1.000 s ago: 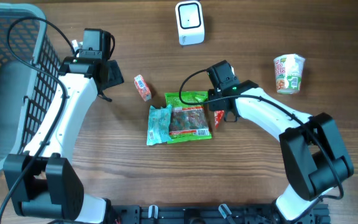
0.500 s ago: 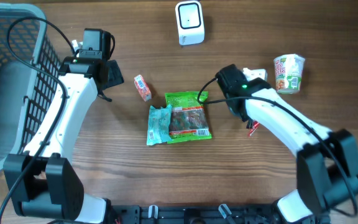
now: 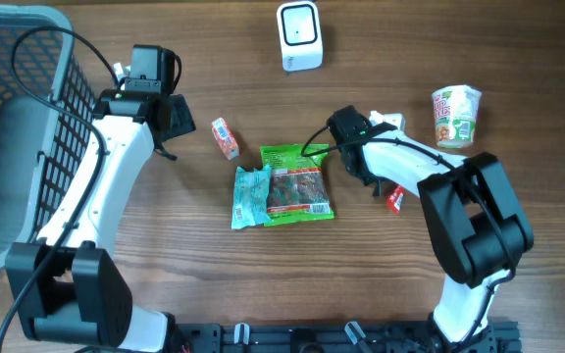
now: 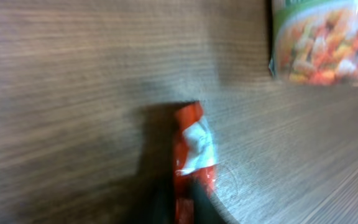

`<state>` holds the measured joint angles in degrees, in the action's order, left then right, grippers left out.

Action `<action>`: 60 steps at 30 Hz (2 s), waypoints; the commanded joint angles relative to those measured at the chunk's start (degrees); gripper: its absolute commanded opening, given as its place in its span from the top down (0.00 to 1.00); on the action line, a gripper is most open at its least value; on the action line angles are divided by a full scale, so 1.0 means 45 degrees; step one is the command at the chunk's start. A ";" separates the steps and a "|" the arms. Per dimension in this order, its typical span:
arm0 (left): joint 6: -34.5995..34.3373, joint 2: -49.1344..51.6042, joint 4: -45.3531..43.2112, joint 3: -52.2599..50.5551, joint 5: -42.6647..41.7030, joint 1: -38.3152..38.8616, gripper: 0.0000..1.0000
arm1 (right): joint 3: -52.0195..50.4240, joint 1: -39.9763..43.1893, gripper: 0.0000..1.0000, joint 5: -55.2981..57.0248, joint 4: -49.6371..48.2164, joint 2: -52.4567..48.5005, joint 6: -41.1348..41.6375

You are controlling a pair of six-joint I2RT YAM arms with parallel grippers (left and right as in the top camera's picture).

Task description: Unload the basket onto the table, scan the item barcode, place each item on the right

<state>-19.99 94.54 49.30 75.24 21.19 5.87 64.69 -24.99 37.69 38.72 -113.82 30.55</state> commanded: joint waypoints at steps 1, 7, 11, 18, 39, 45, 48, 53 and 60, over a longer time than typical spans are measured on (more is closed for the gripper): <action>0.0155 -0.0068 -0.0010 -0.0015 0.0160 -0.0044 0.00 | 0.0359 -0.0010 0.63 -0.3832 -0.0272 -0.0369 -0.1219; 0.0155 -0.0073 -0.0010 -0.0015 0.0160 -0.0044 0.00 | 0.2050 0.0073 0.55 -0.5629 0.1088 0.0908 -0.1778; 0.0155 -0.0073 -0.0010 -0.0015 0.0165 -0.0044 0.00 | 0.2409 0.1481 0.84 -0.7261 0.2744 0.2458 -0.1817; 0.0155 -0.0073 -0.0010 -0.0015 0.0160 -0.0044 0.00 | 0.1948 0.4075 0.96 -0.7723 0.4930 0.2662 -0.1797; 0.0155 -0.0073 -0.0010 -0.0015 0.0160 -0.0044 0.00 | -0.1127 0.3347 0.96 -0.7791 0.1773 0.2662 -0.1797; 0.0155 -0.0068 -0.0010 -0.0015 0.0160 -0.0044 0.00 | -0.0330 0.3351 0.96 -0.7145 0.2778 0.2667 -0.2302; 0.0155 -0.0068 -0.0010 -0.0015 0.0160 -0.0044 0.00 | -0.0194 0.3351 0.96 -0.7446 0.2725 0.2667 -0.2448; 0.0155 -0.0073 -0.0010 -0.0015 0.0160 -0.0044 0.00 | -0.0214 0.3351 0.96 -0.7485 0.2448 0.2667 -0.2458; 0.0155 -0.0073 -0.0010 -0.0015 0.0160 -0.0044 0.00 | -0.0321 0.3342 0.96 -0.8160 0.1865 0.2662 -0.2448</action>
<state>-19.99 94.54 49.30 75.24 21.19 5.87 62.52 -9.82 2.76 47.92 -102.08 20.21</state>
